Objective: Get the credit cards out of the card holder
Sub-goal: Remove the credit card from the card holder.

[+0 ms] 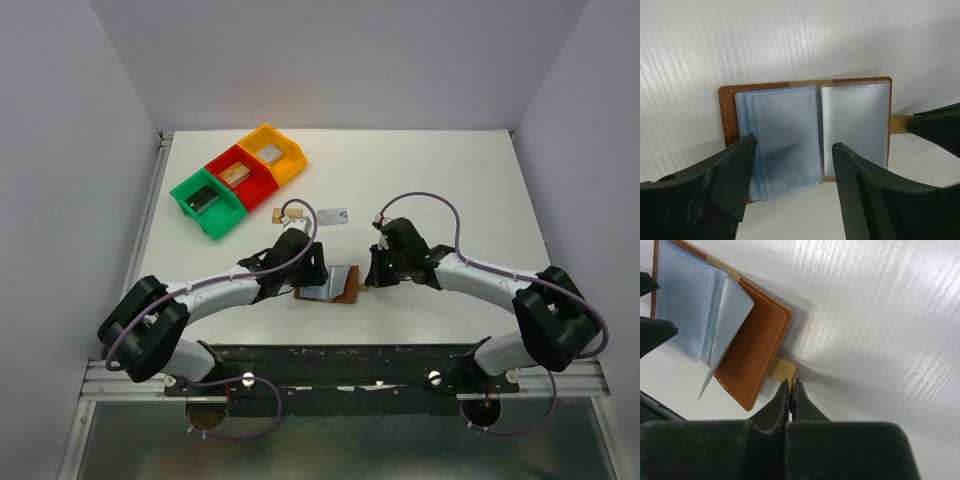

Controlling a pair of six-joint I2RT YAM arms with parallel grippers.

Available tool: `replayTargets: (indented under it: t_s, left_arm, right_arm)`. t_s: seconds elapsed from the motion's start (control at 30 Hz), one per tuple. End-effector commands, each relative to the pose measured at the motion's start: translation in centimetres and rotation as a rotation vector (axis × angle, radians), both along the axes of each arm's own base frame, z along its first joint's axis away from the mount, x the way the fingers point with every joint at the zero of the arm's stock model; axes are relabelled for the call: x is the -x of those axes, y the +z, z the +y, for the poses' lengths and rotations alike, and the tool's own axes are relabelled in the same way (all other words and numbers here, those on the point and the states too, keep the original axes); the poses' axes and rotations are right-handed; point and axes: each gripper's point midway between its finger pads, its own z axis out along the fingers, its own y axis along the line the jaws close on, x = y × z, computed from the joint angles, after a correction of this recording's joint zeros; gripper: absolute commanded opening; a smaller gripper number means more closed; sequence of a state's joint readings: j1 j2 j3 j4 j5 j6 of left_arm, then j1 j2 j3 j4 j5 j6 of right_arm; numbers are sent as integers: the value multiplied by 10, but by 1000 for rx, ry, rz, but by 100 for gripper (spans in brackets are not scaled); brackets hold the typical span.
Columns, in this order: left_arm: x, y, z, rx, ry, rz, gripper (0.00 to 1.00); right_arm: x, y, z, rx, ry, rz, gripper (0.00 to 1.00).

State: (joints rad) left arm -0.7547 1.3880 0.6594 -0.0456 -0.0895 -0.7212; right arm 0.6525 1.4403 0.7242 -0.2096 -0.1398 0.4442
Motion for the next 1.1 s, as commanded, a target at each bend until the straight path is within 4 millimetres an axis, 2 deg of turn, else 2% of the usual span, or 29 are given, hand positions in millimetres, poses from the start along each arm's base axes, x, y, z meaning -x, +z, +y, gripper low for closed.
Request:
replayTargets:
  t_s: [0.0, 0.37, 0.7, 1.07]
  left_arm:
    - [-2, 2, -12, 26, -43, 0, 75]
    - [3, -7, -18, 29, -74, 33, 75]
    - [5, 1, -37, 92, -149, 17, 74]
    - [4, 17, -47, 131, -188, -35, 78]
  right_arm:
    - [-6, -1, 1, 2, -10, -10, 0]
    - [-6, -2, 3, -3, -3, -5, 0]
    - [-5, -4, 6, -14, 4, 4, 0]
    - [-4, -6, 4, -8, 0, 4, 0]
